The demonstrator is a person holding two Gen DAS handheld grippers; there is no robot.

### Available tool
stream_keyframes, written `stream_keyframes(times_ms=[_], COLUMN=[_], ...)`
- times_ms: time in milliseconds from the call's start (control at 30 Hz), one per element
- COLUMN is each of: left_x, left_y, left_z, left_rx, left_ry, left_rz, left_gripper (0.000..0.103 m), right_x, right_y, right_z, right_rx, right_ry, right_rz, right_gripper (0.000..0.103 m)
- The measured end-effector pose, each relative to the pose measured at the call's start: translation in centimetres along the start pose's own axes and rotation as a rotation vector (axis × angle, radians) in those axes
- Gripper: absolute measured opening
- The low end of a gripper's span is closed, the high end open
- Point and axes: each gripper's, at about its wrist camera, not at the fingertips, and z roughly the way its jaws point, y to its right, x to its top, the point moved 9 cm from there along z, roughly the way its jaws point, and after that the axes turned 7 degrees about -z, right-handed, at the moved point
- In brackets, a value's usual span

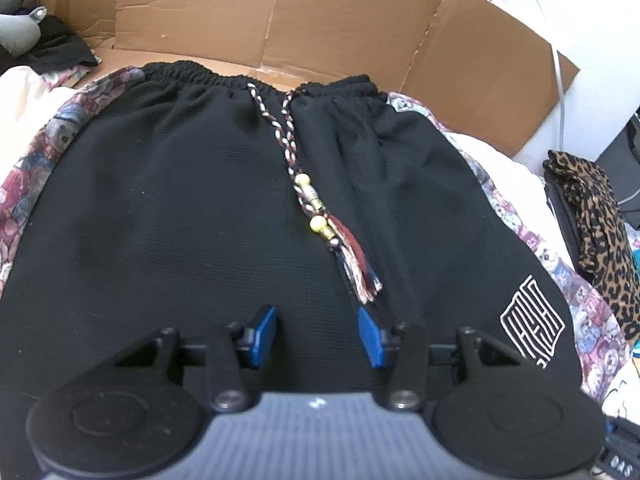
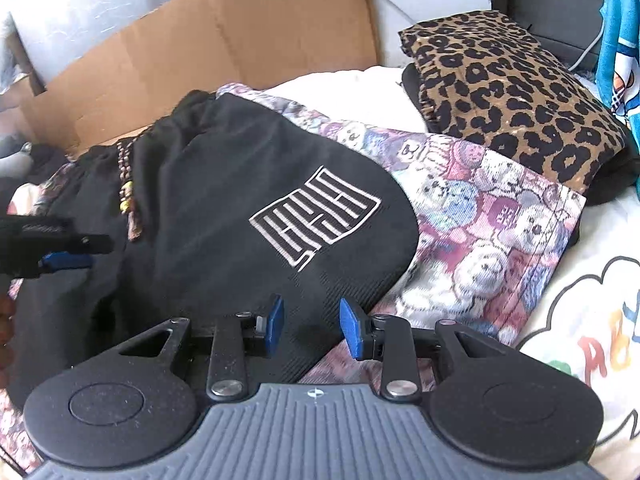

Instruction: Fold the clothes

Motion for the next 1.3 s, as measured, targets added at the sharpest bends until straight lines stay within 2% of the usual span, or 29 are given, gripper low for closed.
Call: stream_keyframes(times_ms=[67,167,267,367,433,600,933,1067,1167,1233,1300], left_x=[0.0,0.0,-0.4,-0.9,-1.3,-2.3,-5.7,-7.9,-9.1,-9.0,-8.5], left_y=[0.1,0.3,0.3,0.1,0.2,0.7,0.5,0.6,0.6,0.7,0.8], left_z=[-0.1,-0.1,0.3,1.1,1.5,1.1,-1.3,-2.5,-3.2,-4.2,-5.4], left_rx=[0.003,-0.001,0.012,0.042,0.063,0.073,0.113,0.116,0.116,0.089,0.054], left_ry=[0.004,-0.001,-0.011,-0.022,-0.024,-0.026,-0.067,-0.054,-0.067,-0.077,-0.081], left_rz=[0.008,0.012,0.025,0.037,0.052,0.088,0.097,0.119,0.127,0.112,0.096], left_gripper=[0.048,0.048,0.048,0.048,0.048,0.048,0.044,0.044,0.042,0.037,0.037], right_x=[0.4,0.6,-0.6,-2.0,-2.6,-3.7,-3.1,-2.2,-2.1,-2.2,-2.4], right_y=[0.1,0.5,1.6,1.9,1.6,0.9,0.6,0.4,0.2,-0.3,-0.9], right_z=[0.2,0.2,1.0,0.8,0.3,-1.2,-7.6,-9.2,-9.6,-9.6,-9.4], right_rx=[0.018,0.001,-0.061,-0.065,-0.070,-0.095,-0.002,-0.003,-0.009,-0.018,0.002], right_ry=[0.013,0.023,-0.033,-0.066,-0.072,-0.075,0.129,0.189,0.191,0.183,0.169], right_rz=[0.020,0.030,0.035,0.047,0.038,0.084,0.460,0.465,0.472,0.457,0.460], right_gripper=[0.038,0.042,0.043,0.045,0.054,0.059,0.059,0.059,0.059,0.059,0.059])
